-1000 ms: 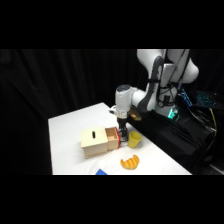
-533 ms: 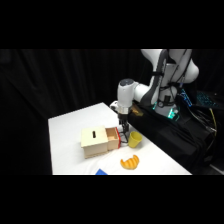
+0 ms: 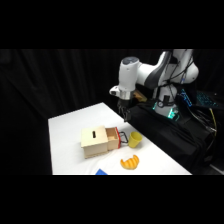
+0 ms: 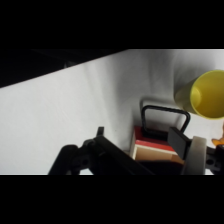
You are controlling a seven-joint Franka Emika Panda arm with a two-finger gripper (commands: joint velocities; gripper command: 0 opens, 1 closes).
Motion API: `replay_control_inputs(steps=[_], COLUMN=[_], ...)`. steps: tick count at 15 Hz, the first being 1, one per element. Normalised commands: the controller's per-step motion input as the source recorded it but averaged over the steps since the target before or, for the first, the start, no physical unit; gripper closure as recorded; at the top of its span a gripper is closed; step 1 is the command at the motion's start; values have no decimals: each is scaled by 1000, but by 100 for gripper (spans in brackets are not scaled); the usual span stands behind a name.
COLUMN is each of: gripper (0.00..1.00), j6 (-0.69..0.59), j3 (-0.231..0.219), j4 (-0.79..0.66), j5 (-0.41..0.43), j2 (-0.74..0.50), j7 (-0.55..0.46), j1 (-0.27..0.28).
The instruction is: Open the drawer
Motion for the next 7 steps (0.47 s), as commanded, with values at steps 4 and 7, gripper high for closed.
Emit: replay_control_inputs(steps=[4, 7], gripper=[0, 0], j6=[-523, -341], j3=[274, 125], j4=[194, 388], j5=[286, 305], j2=[-437, 5], j7=[-407, -461], j1=[-271, -153])
